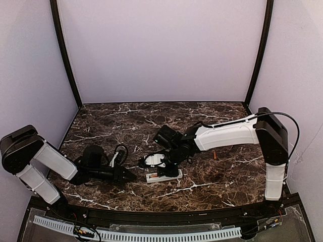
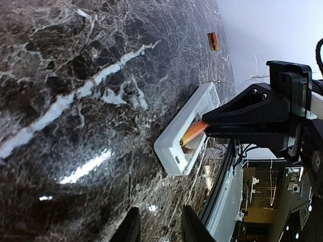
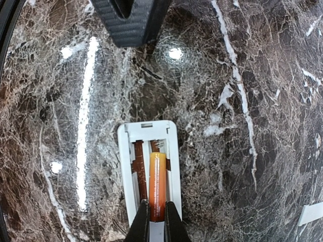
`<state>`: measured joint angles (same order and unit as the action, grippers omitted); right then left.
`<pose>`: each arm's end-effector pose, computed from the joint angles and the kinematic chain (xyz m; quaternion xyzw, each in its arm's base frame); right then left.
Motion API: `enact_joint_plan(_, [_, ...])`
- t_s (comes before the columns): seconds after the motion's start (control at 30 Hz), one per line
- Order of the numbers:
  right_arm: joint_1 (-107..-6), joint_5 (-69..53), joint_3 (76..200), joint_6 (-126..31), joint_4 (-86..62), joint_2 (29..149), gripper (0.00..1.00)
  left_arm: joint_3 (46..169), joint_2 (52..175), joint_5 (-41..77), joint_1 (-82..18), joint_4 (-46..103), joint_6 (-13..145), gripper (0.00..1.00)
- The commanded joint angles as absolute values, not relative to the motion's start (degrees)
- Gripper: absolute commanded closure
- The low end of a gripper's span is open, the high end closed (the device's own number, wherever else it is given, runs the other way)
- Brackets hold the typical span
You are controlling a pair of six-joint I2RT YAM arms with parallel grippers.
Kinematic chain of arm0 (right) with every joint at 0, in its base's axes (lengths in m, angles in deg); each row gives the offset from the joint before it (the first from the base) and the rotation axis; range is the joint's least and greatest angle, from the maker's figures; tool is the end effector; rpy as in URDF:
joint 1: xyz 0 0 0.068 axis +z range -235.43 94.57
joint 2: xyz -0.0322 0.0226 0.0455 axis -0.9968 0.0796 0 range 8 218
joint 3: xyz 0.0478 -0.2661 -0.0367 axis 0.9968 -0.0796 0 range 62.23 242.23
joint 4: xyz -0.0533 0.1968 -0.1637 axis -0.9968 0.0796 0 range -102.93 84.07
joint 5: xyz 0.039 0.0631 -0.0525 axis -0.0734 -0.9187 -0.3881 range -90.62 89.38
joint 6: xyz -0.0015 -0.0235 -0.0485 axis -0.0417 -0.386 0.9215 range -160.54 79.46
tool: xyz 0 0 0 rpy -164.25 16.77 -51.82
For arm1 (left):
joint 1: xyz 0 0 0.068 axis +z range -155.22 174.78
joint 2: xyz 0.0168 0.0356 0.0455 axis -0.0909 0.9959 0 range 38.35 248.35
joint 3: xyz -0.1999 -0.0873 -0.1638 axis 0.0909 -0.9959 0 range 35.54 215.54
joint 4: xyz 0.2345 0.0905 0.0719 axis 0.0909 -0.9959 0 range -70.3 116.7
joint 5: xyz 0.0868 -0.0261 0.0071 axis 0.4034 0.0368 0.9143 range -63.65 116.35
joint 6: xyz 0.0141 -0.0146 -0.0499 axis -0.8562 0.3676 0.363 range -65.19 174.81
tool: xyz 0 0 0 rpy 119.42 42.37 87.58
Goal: Load the batteries into the remote control
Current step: Load the battery into the battery compartment.
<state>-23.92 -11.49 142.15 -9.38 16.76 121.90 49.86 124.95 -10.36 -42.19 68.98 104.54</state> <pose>0.1906 0.3653 0.1701 -0.7161 0.6537 0.1484 0.1947 0.1668 -0.1521 0.1107 0.0651 0.8344 -0.5240 0.1578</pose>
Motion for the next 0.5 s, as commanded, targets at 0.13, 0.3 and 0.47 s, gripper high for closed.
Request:
enact_joint_plan(0.13, [-22.74,-11.17,143.22,-11.48,14.34,123.39,1.0,52.88,132.33,-11.82,-44.23,80.89,108.87,0.73])
enact_joint_plan(0.3, [-22.68,-10.59,143.17,-11.95,13.8,123.82,1.0,53.92,134.71,-12.21,-44.68,82.2,109.38,0.76])
enact_joint_plan(0.47, [-22.69,-10.59,143.18,-12.3,13.87,124.48,1.0,54.95,136.64,-12.5,-45.46,82.44,109.27,0.78])
